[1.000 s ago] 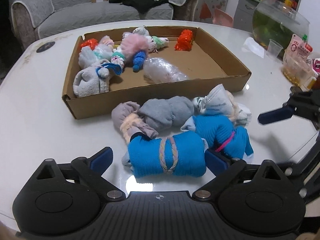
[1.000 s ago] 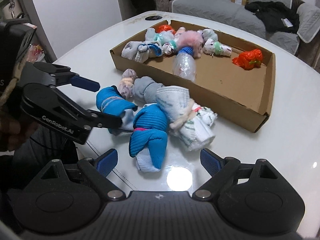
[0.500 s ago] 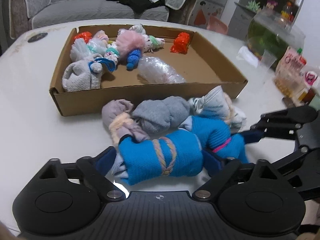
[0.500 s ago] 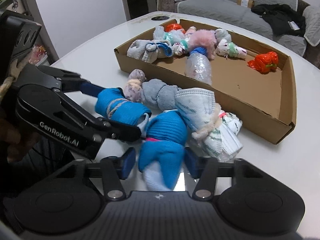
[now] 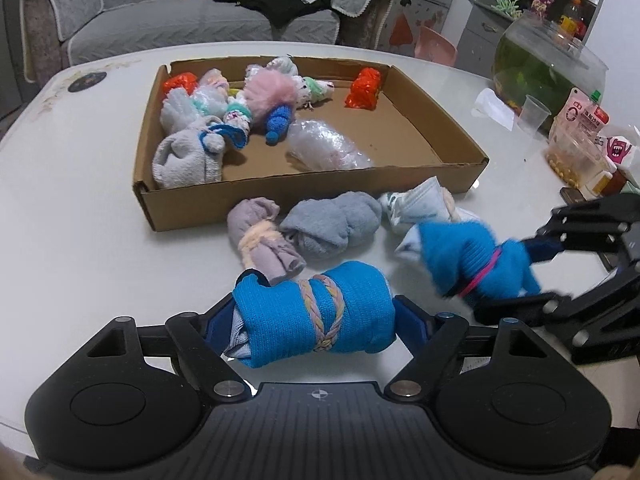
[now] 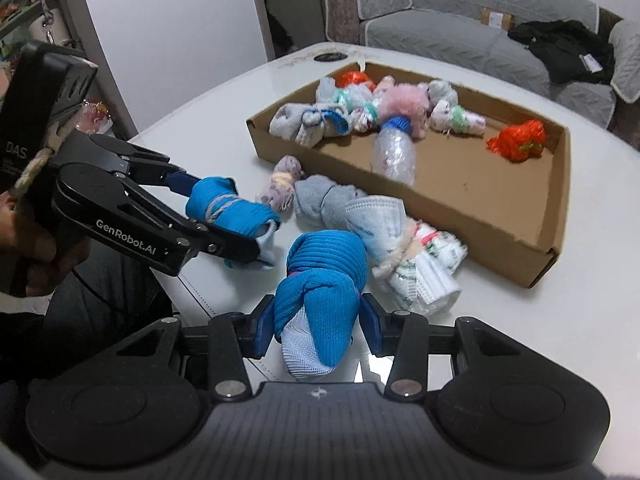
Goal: Organize objects
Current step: 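Grasp the blue rope-tied sock bundle with left tool while right tool grasps the blue sock bundle, then carry both blue sock bundles toward the box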
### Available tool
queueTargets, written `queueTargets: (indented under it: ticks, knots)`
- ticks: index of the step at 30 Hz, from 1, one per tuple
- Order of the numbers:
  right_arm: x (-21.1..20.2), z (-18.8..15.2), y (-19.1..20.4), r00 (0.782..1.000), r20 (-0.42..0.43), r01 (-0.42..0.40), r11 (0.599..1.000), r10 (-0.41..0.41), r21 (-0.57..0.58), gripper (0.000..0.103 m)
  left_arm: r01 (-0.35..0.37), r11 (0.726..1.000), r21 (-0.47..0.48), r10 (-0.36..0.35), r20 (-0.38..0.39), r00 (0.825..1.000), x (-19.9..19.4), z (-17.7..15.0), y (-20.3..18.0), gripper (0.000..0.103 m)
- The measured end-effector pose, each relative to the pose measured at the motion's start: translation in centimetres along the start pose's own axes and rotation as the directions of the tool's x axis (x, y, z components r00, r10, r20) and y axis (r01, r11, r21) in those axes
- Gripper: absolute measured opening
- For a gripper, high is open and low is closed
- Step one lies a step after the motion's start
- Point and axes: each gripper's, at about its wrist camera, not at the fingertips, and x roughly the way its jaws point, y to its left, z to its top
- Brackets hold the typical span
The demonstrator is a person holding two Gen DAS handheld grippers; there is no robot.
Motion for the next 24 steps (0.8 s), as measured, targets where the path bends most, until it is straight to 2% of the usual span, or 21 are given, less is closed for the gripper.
queueTargets:
  ticks: [6,12,19,24]
  knots:
    - [-2.6,1.4,-1.1,0.999,0.040,-0.007,1.000,0.007,-0.003,0.041,-0.021,0.999,0.030,0.021,0.011,1.000,-1.6,1.1,0.5,0.084]
    - [-4.4,2.7,-2.8,0.996,0.074,0.046,0.999,-0.045,-0.007,0.041,-0.020,1.000,0.013,0.020,0.005,1.000,-2.3,2.7,1.9,0.084]
    - [-3.6,3.7,-5.0,0.994,0.077,0.081,0.997,-0.082,0.012,0.041,-0.001,0.999,-0.033,0.000,-0.011,1.000,-1.0,3.3,2.6,0.084]
    - [-4.5,4.7,-6.3,0.989,0.090,0.115,0.993,-0.115,0.000,0.041,-0.015,1.000,0.015,0.015,-0.001,1.000,-1.5,5.2,1.8,0.084]
